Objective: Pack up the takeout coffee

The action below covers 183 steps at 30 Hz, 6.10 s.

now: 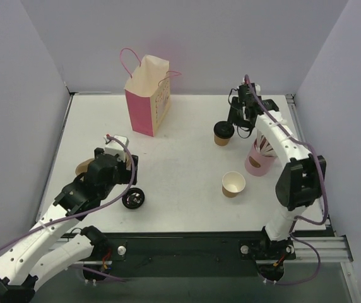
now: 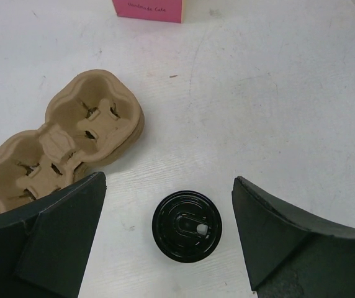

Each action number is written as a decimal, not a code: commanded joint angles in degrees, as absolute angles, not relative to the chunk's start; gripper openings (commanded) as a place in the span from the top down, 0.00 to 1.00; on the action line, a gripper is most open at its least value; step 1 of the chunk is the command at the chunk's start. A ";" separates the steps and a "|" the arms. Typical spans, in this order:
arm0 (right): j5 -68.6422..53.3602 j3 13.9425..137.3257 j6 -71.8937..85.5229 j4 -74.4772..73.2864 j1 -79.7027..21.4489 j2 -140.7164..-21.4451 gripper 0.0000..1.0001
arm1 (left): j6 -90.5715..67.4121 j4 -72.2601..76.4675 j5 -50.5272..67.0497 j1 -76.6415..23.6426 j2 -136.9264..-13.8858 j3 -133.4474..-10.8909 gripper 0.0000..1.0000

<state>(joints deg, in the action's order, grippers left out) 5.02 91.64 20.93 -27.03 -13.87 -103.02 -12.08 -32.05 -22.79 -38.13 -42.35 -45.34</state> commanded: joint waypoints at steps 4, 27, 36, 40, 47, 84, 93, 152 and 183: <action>-2.19 81.23 16.88 -30.06 -17.65 -80.37 0.58 | -24.06 -38.84 -25.22 -37.53 -52.64 -60.63 0.07; -15.38 56.51 28.65 -35.57 -27.60 -32.97 0.59 | -55.98 -23.64 -33.32 -24.79 -66.08 -82.17 0.23; -10.11 61.43 32.60 -44.99 -27.77 -35.76 0.59 | -67.85 -21.54 -18.47 -17.58 -76.01 -82.26 0.33; -9.23 63.89 32.52 -47.28 -27.69 -36.82 0.58 | -67.76 -19.52 -15.74 -17.40 -82.52 -85.94 0.32; -9.05 67.66 26.29 -48.34 -27.77 -40.16 0.58 | -68.03 -20.83 -14.59 -17.40 -93.33 -92.54 0.33; -5.71 70.58 27.77 -50.10 -27.77 -44.03 0.58 | -59.68 -26.45 -0.88 -13.01 -101.42 -99.66 0.98; -0.80 75.83 23.56 -51.33 -27.77 -44.47 0.58 | -51.25 -34.45 12.20 -12.13 -100.90 -104.42 1.00; 2.56 89.91 27.16 -50.98 -27.77 -57.66 0.58 | -31.81 -62.30 9.69 -19.78 -75.85 -97.64 0.40; -4.48 82.71 17.84 -53.88 -27.86 -49.39 0.54 | -34.98 -53.09 -14.51 -2.20 -90.51 -75.23 0.31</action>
<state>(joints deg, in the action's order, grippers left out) -4.80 80.97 19.53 -52.62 -27.49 -48.45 -35.75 -57.17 -16.12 -3.44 -88.12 -74.32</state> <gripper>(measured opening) 0.455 0.673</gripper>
